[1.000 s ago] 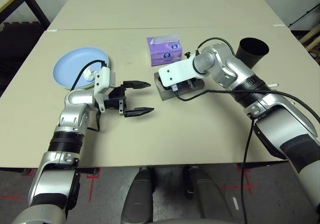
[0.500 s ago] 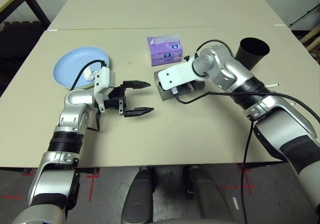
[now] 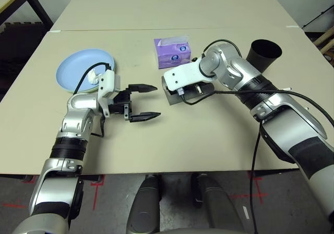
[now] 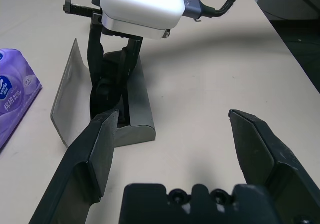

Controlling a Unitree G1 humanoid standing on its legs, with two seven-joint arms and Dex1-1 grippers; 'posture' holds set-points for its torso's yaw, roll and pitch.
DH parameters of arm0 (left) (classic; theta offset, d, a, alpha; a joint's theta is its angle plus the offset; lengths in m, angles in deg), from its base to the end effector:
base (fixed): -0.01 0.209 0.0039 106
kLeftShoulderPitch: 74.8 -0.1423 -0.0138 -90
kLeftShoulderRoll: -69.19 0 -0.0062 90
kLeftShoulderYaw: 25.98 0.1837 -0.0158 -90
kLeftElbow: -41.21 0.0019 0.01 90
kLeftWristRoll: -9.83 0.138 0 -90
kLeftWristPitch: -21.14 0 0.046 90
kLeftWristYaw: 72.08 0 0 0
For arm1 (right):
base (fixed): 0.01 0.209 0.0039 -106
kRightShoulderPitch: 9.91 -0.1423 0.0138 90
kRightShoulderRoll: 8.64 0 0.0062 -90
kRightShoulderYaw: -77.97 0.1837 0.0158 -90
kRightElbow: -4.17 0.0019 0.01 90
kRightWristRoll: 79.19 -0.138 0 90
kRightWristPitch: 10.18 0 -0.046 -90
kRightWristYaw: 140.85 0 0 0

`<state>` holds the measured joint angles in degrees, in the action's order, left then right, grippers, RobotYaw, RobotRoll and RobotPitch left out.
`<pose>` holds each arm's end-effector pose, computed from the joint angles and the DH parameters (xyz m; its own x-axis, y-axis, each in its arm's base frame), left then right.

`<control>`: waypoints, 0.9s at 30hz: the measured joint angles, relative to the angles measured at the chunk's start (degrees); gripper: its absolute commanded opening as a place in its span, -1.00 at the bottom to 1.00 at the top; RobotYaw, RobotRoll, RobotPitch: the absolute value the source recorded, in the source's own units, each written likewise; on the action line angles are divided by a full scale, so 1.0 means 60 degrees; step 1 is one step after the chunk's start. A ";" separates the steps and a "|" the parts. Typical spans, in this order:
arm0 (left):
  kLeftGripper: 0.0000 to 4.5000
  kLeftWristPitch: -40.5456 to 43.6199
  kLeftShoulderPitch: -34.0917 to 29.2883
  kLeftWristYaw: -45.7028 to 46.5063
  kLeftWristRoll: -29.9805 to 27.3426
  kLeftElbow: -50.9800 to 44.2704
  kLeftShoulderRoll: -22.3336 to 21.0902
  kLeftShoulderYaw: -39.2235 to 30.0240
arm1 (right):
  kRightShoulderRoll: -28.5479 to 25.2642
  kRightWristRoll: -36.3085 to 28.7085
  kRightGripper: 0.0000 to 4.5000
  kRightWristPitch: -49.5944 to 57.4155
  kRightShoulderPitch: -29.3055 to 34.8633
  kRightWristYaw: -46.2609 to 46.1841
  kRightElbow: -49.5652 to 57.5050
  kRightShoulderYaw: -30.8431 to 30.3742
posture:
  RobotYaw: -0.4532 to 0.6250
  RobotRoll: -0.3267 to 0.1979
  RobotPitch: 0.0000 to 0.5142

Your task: Organize and tidy the items on the table.

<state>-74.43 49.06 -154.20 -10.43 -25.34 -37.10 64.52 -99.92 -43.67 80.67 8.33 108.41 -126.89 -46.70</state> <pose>0.3018 0.2471 0.1581 0.2140 -0.9685 -0.1271 0.9312 0.1630 0.3261 0.3538 -0.0667 0.2426 0.4661 0.3451 -0.8146 -0.7159 -0.3938 -0.5765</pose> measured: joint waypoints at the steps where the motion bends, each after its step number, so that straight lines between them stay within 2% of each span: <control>1: 1.00 -0.0002 0.0000 0.0000 0.0000 0.0000 0.0000 0.0000 | -0.0006 0.0001 -0.34 -0.0004 0.0000 0.0024 0.0010 0.0000 | 0.13 0.25 -0.21; 9: 1.00 -0.0041 0.0001 0.0001 0.0009 0.0016 0.0000 0.0001 | -0.0144 -0.0046 0.88 0.0043 -0.0164 0.0364 0.0257 0.0062 | 0.11 0.25 -0.23; 10: 1.00 -0.0049 0.0001 0.0000 0.0011 0.0020 0.0000 0.0001 | -0.0177 -0.0105 0.98 0.0071 -0.0176 0.0472 0.0303 0.0087 | 0.10 0.25 -0.24; 18: 1.00 -0.0178 0.0142 -0.0004 0.0029 0.0277 0.0005 0.0020 | -0.0359 -0.0389 0.98 0.0419 -0.0173 0.0921 0.0704 0.0101 | 0.08 0.25 -0.26; 27: 1.00 -0.0262 0.0244 -0.0019 0.0037 0.0379 0.0020 0.0045 | -0.0344 -0.0540 0.98 0.0541 -0.0174 0.0747 0.0568 0.0170 | 0.08 0.25 -0.23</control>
<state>-76.01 50.52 -154.32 -10.21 -23.07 -36.98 64.79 -101.98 -46.91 83.92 7.29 112.89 -123.48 -45.68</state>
